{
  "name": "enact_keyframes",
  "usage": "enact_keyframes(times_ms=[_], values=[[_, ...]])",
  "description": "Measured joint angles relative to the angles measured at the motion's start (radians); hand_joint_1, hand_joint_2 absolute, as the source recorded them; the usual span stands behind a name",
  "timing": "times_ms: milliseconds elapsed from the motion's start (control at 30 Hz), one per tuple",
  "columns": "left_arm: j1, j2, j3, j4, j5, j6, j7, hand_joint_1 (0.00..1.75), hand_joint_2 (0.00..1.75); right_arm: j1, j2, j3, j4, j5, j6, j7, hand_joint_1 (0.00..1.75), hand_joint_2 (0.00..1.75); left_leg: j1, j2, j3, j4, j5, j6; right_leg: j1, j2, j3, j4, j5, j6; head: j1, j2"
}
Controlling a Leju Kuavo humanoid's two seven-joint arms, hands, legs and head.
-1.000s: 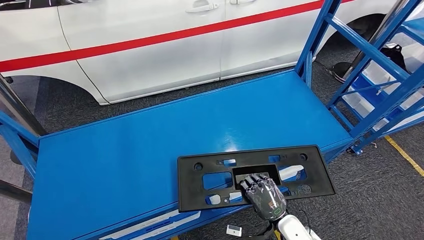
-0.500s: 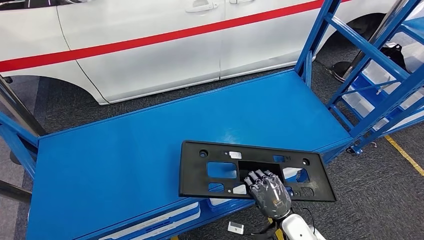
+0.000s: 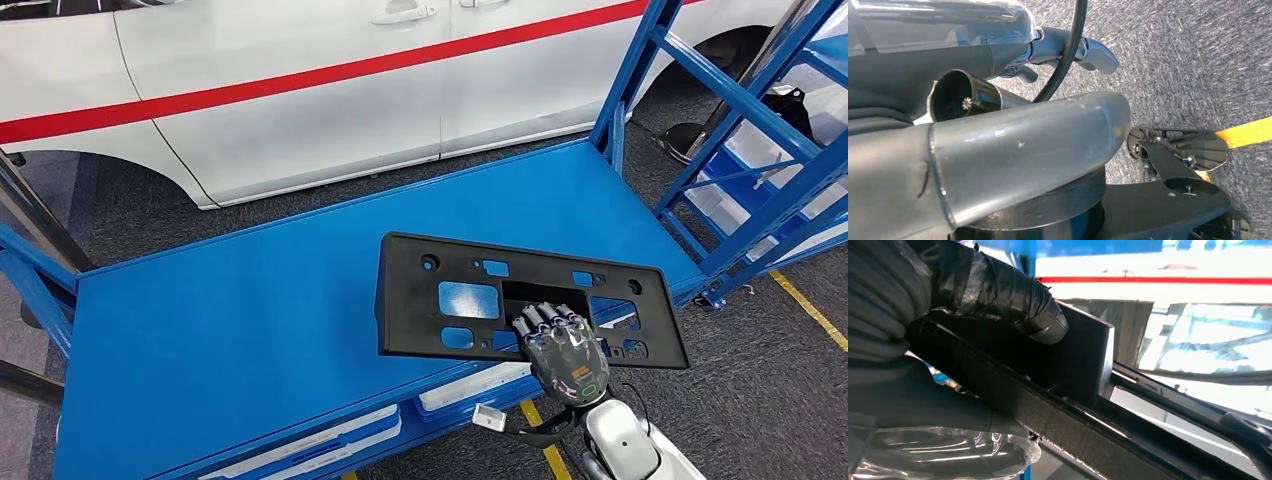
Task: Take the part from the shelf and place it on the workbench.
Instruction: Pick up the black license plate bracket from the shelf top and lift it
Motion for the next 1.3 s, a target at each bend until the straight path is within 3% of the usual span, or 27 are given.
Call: enact_keyframes(times_ms=[100, 267, 400, 833, 1133, 1300], values=[[0.0, 0.0, -0.001, 0.0, -0.002, 0.002, -0.005, 0.0, 0.0, -0.062, -0.054, 0.081, -0.006, 0.001, 0.0, 0.062, 1.75, 1.75, 0.0, 0.0, 0.001, 0.0, 0.0, 0.0, 0.0, 0.0, 0.0, 0.0, 0.0, 0.0, 0.0, 0.0], [0.0, 0.0, -0.002, 0.0, -0.002, 0.004, -0.01, 0.0, 0.0, -0.111, -0.102, 0.161, -0.013, 0.001, 0.0, 0.079, 1.75, 1.75, 0.0, -0.001, 0.001, 0.0, 0.0, 0.0, 0.0, -0.002, 0.0, 0.0, 0.0, 0.0, 0.0, 0.0], [0.0, 0.0, -0.003, 0.0, -0.007, 0.008, -0.022, 0.0, 1.75, -0.133, -0.125, 0.197, -0.015, 0.001, 0.0, 0.091, 1.75, 1.75, 0.0, 0.0, 0.001, 0.0, 0.0, 0.0, 0.0, -0.002, 0.0, 0.0, 0.0, 0.0, 0.0, 0.0], [-0.001, -0.008, -0.013, 0.0, -0.025, 0.038, -0.09, 0.0, 1.75, -0.193, -0.157, 0.301, -0.017, 0.001, 0.0, 0.154, 1.75, 1.75, 0.0, 0.0, 0.001, 0.0, 0.0, 0.0, 0.0, -0.002, 0.0, 0.0, 0.0, 0.0, 0.0, 0.0], [-0.001, -0.009, -0.013, 0.0, -0.015, 0.037, -0.085, 0.0, 1.75, -0.221, -0.157, 0.34, -0.008, 0.001, 0.0, 0.155, 1.75, 1.75, 0.0, 0.0, 0.0, 0.0, 0.0, 0.0, 0.0, -0.002, 0.0, 0.0, 0.0, 0.0, 0.0, 0.0], [-0.001, -0.009, -0.013, 0.0, -0.016, 0.034, -0.085, 0.0, 1.75, -0.235, -0.156, 0.351, -0.004, 0.001, 0.0, 0.114, 1.75, 1.75, 0.0, -0.001, 0.0, 0.001, 0.0, 0.0, 0.0, -0.002, 0.0, 0.0, 0.0, 0.0, 0.0, 0.0]])
